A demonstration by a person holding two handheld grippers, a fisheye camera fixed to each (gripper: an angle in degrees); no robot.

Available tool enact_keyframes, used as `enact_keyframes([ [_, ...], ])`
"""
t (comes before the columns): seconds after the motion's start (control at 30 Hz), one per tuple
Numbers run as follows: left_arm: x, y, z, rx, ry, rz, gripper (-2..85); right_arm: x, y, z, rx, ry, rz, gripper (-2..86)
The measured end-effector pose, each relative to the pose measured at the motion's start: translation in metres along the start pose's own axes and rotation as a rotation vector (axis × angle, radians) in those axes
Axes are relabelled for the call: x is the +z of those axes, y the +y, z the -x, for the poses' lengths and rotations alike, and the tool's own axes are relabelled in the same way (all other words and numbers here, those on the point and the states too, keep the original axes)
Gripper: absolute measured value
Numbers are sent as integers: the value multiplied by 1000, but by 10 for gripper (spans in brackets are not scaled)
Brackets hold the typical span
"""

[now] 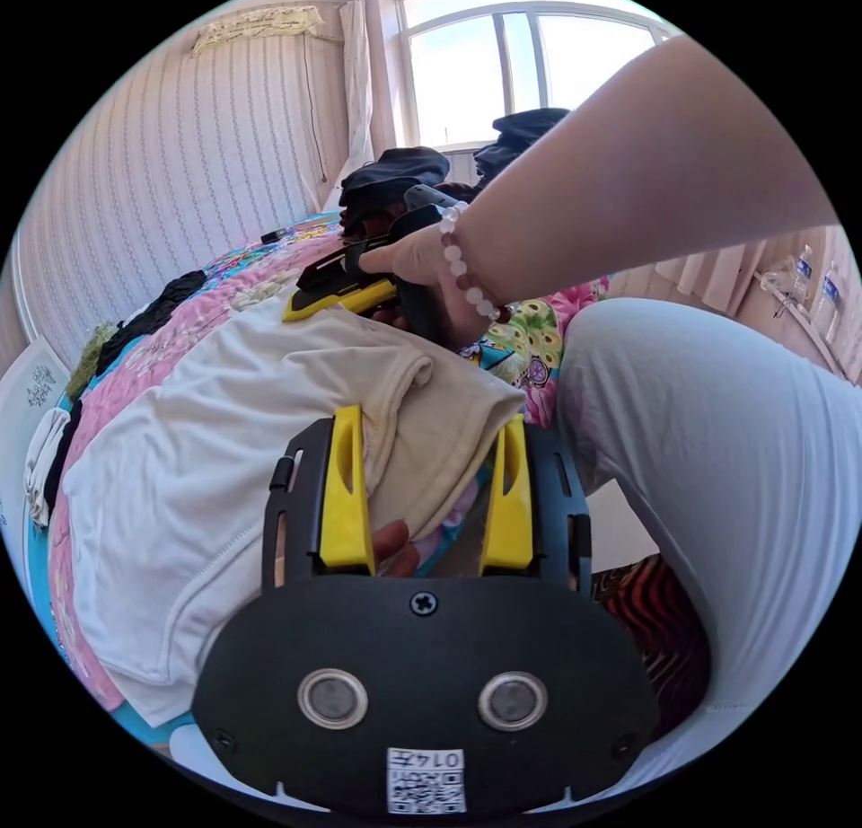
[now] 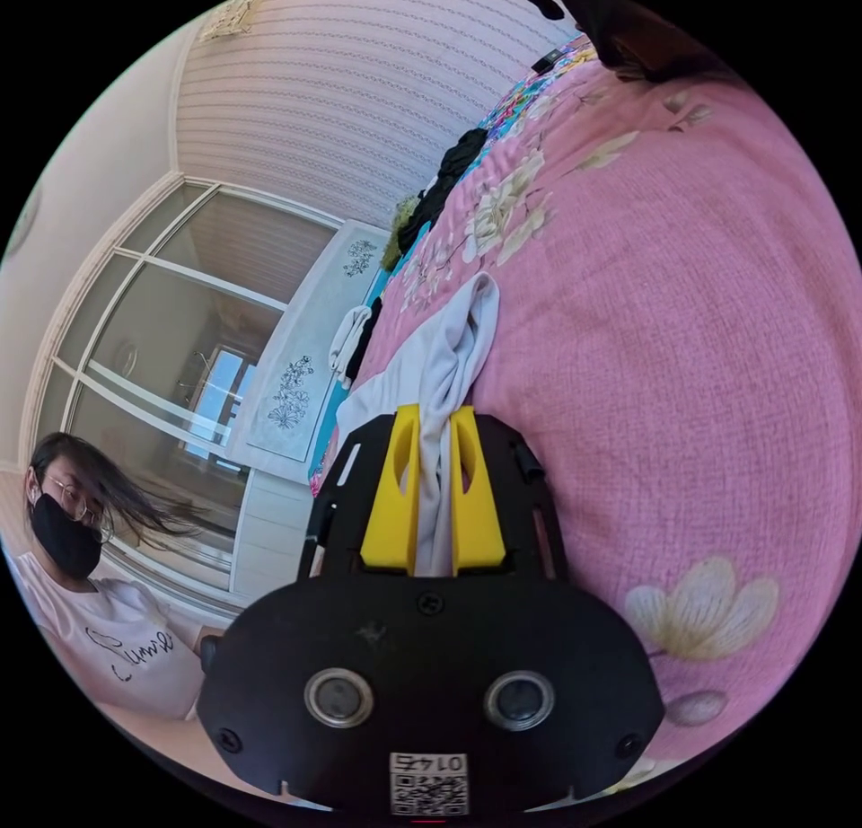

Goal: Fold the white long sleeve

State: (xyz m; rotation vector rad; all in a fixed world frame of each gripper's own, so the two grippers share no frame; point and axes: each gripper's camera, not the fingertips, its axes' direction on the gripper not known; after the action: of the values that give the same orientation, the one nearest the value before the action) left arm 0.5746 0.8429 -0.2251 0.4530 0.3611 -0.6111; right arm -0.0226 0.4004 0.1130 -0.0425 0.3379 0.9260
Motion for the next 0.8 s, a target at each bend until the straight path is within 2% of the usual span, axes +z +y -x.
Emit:
enact_keyframes([
  [0.3, -17, -1, 15, -7, 37, -1, 215, 0, -6, 34, -16, 7, 6, 59],
  [0.4, -24, 0, 19, 26, -37, 10, 164, -1, -7, 45, -8, 8, 5, 49],
  [0.47, -32, 0, 32, -14, -99, 9, 96, -3, -8, 50, 14, 0, -2, 39],
  [0.57, -44, 2, 63, -146, -21, -11, 38, -5, -11, 63, 51, -17, 17, 29],
  [0.73, -71, 2, 94, -210, 30, -50, 12, -14, -27, 97, 105, -133, 96, 19],
  [0.8, -87, 1, 101, -214, 25, -89, 9, -17, -35, 119, 57, -104, 112, 18],
])
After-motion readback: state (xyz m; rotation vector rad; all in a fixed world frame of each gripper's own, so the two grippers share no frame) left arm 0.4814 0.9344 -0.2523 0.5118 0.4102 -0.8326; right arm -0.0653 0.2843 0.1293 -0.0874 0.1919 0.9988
